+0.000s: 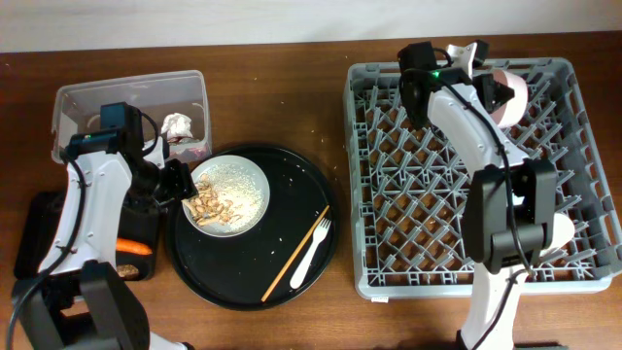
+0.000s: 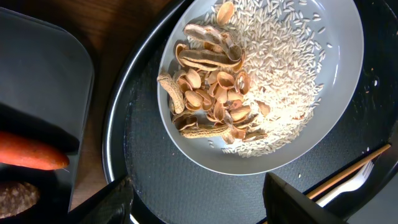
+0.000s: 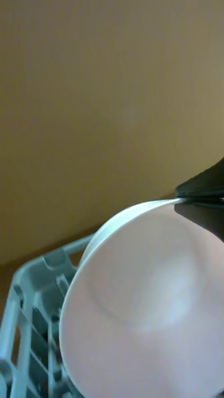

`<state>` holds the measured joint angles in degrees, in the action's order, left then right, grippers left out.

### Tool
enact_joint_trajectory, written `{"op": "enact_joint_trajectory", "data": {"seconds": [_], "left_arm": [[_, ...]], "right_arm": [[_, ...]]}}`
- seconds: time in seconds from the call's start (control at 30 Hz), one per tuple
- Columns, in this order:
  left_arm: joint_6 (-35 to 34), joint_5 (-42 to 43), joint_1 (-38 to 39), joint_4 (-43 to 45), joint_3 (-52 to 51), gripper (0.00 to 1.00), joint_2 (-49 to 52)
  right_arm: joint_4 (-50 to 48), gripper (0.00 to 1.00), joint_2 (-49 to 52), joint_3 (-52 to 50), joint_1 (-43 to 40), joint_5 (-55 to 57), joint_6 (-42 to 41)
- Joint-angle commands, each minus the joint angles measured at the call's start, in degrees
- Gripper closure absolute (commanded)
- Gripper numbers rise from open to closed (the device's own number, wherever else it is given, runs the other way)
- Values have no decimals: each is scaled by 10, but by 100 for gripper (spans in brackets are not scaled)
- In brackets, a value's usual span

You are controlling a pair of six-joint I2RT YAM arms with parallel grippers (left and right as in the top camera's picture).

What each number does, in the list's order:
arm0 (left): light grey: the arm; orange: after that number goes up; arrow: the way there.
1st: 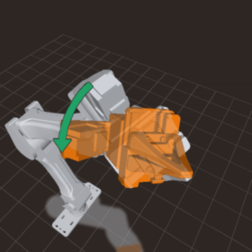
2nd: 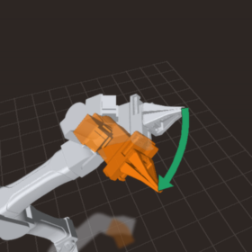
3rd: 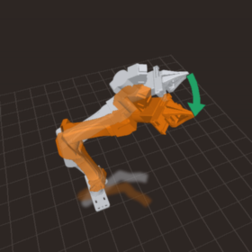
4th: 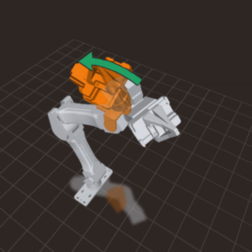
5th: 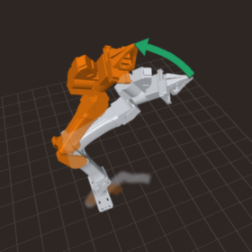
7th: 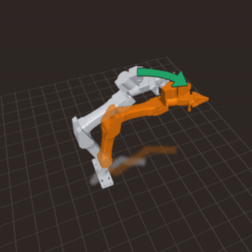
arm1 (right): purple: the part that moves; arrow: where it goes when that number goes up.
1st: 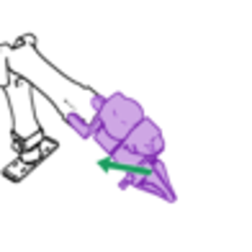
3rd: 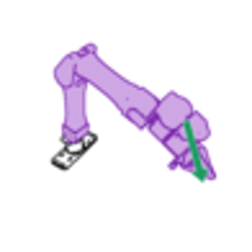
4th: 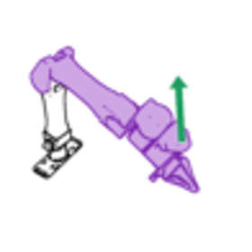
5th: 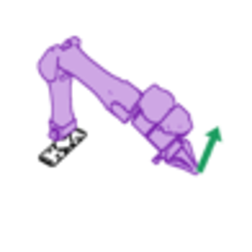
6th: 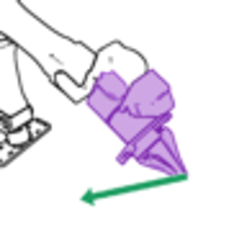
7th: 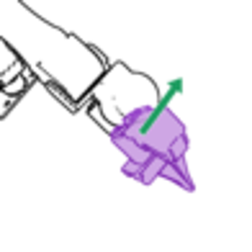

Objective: Sort waste into correct bins and load items into the dishwasher rack
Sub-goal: 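Carry the pink bowl to the rack's back right and release it, then lift the white plate by its rim with the left gripper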

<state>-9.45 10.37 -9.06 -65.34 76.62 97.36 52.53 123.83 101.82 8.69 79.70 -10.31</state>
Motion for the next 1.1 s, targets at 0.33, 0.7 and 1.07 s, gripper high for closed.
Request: {"op": "enact_joint_trajectory", "data": {"seconds": [0.33,0.7,1.07], "left_arm": [[-3,8,2,2,3,34,-12],[-3,8,2,5,3,34,-12],[-3,8,147,27,3,33,-12]], "right_arm": [[24,79,14,-7,16,-89,-6],[211,11,-66,-6,85,-231,-142],[302,2,-287,-6,-137,-800,-5]]}}
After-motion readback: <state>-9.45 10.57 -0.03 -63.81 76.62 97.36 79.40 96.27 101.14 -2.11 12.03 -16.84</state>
